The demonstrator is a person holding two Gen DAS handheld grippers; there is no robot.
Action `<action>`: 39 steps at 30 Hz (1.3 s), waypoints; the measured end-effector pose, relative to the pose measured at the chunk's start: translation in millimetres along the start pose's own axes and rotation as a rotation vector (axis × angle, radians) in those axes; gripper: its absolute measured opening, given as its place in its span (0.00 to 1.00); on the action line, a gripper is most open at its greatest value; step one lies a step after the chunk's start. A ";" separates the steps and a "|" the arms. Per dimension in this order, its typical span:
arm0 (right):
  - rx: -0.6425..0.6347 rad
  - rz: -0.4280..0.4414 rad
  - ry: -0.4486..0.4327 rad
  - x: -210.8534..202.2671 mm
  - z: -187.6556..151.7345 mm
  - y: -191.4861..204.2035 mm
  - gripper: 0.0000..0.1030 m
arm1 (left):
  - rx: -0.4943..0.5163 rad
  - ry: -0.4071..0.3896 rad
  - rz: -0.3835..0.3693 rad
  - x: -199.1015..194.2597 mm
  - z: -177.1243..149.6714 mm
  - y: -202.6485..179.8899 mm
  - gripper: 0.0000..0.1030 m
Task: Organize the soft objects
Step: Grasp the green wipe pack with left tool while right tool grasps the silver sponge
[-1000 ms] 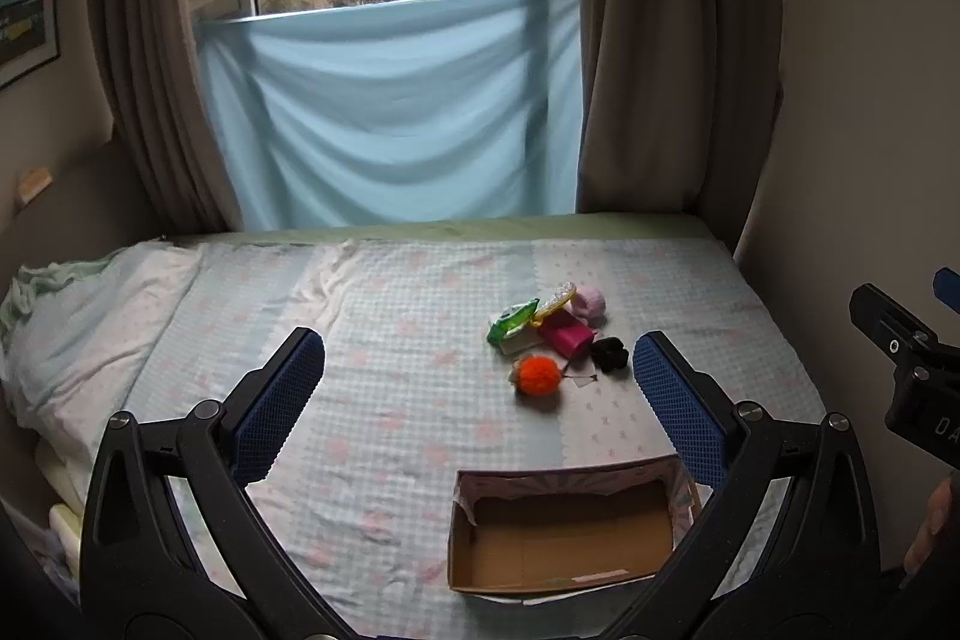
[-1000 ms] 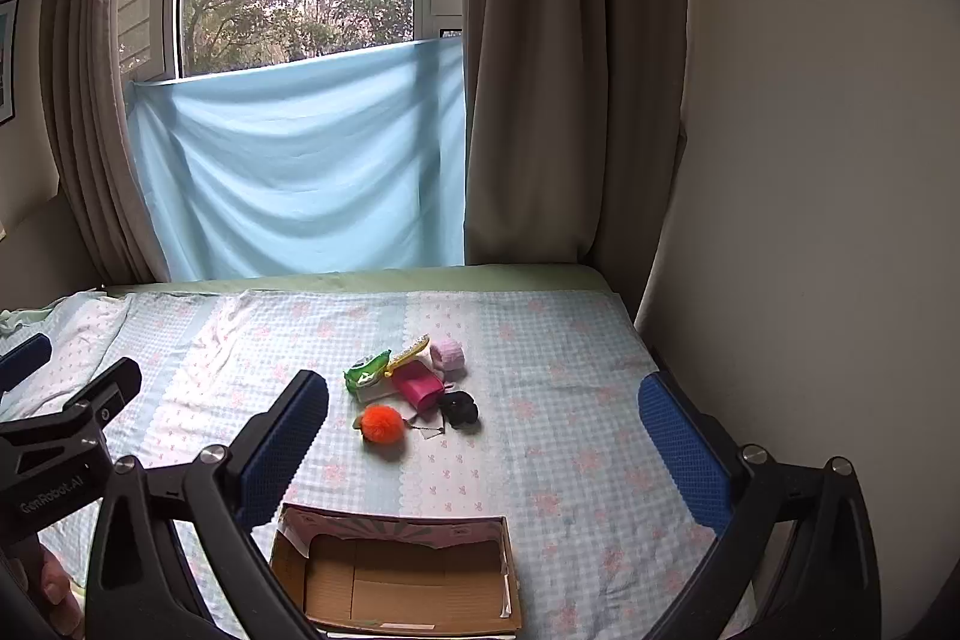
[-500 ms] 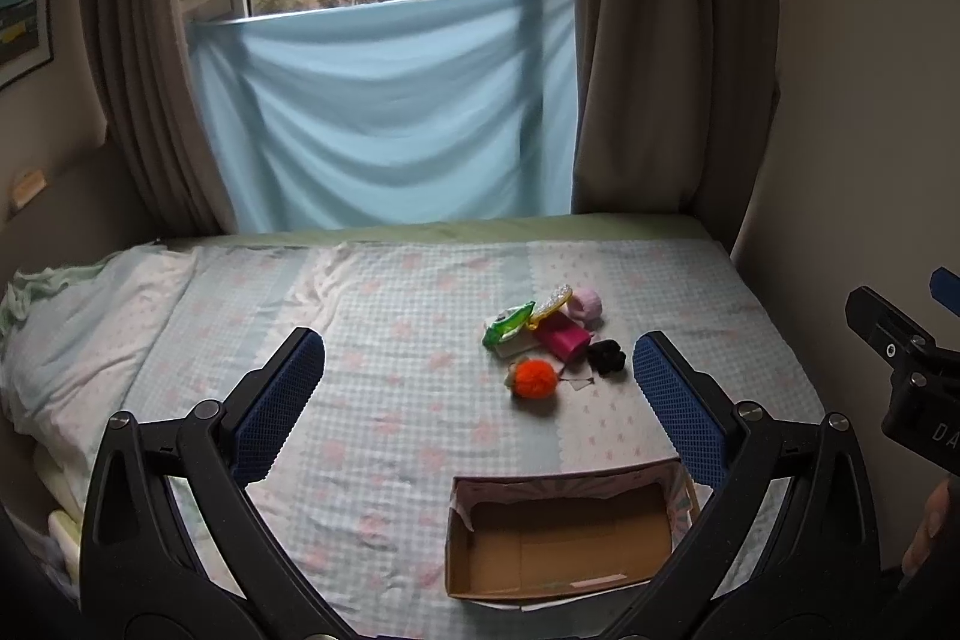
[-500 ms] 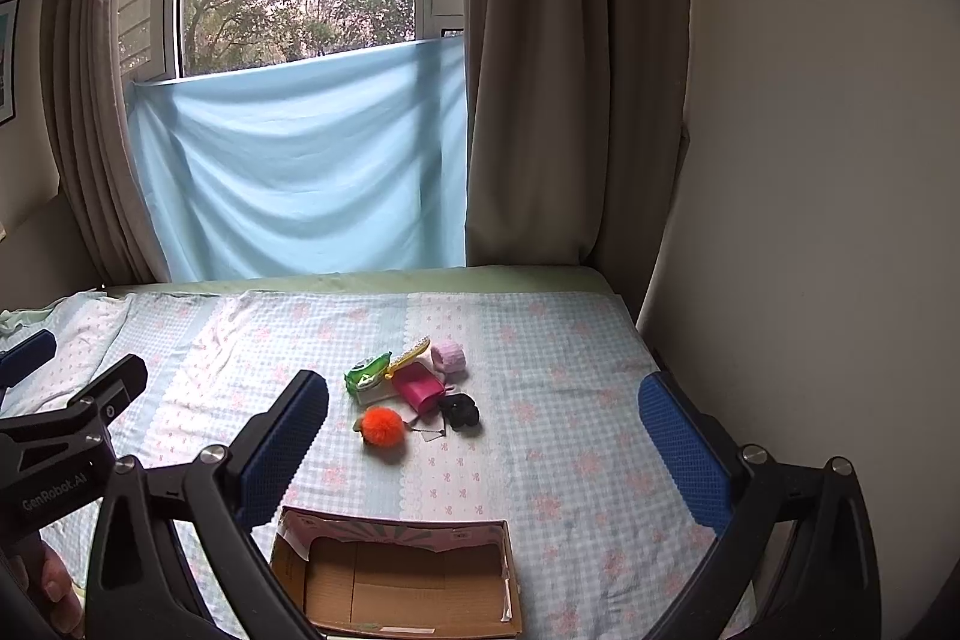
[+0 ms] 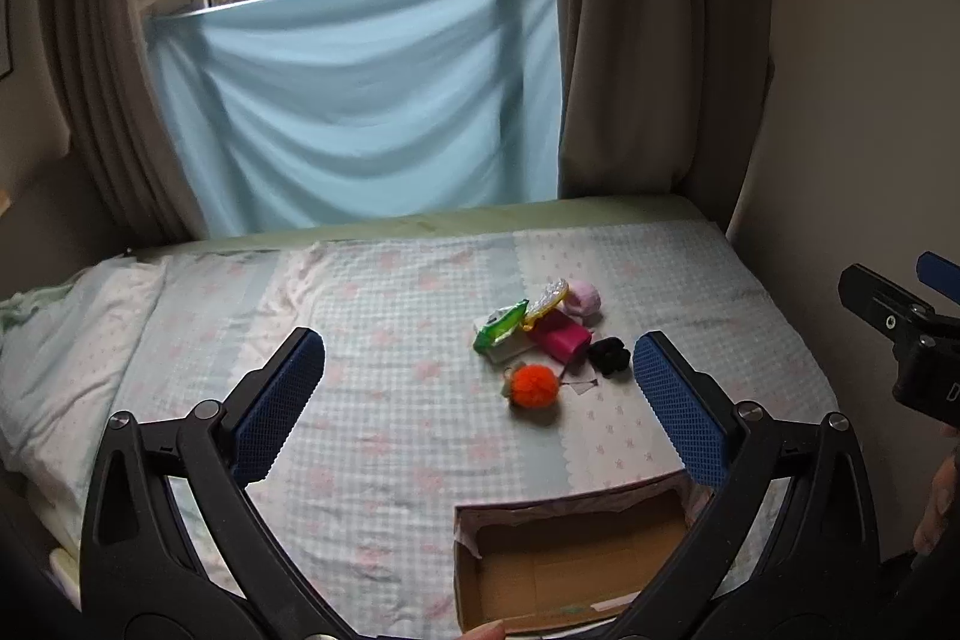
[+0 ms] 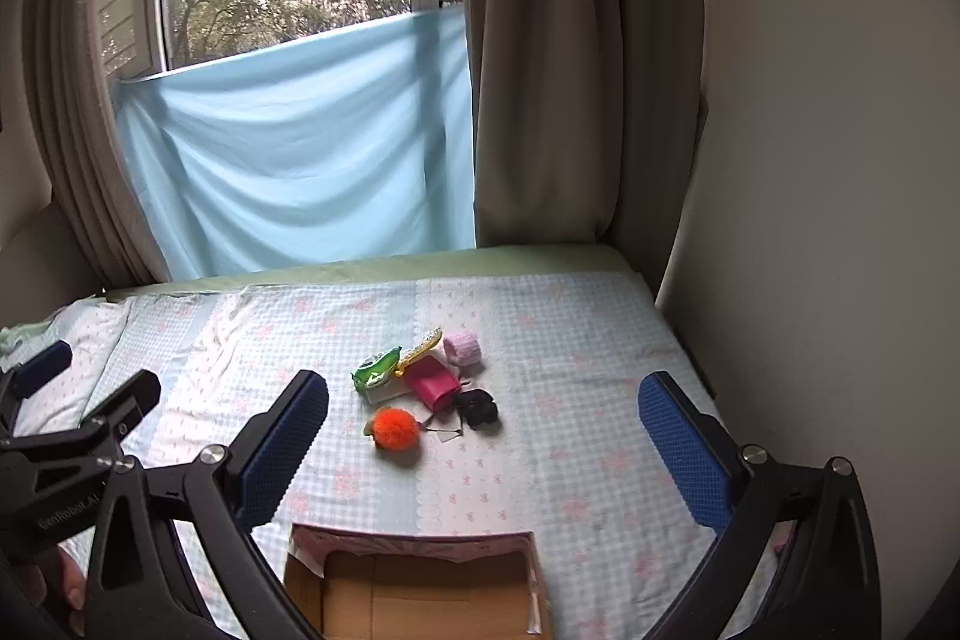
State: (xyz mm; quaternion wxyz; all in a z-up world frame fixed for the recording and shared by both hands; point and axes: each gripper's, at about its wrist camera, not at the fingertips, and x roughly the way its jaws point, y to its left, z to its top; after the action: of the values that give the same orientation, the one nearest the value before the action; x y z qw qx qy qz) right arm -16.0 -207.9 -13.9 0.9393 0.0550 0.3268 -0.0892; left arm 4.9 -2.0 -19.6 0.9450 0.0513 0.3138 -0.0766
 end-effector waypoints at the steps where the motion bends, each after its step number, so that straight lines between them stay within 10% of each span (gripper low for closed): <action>1: 0.005 0.001 0.007 7.7 1.4 0.4 1.00 | 0.007 0.006 -0.006 9.8 1.5 1.2 0.99; 26: 0.129 0.152 0.314 399.2 -10.2 4.5 1.00 | 0.227 0.232 -0.119 405.5 -50.5 -15.3 0.99; 39: 0.319 0.268 0.472 522.7 -43.2 16.0 0.91 | 0.284 0.283 -0.169 523.7 -90.9 -31.0 0.98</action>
State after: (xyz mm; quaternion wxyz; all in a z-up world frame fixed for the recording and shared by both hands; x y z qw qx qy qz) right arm 363.9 -254.1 -372.9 0.8203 0.2635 0.5076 0.0005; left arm 360.6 -78.2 -408.4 0.8650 0.1676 0.4326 -0.1911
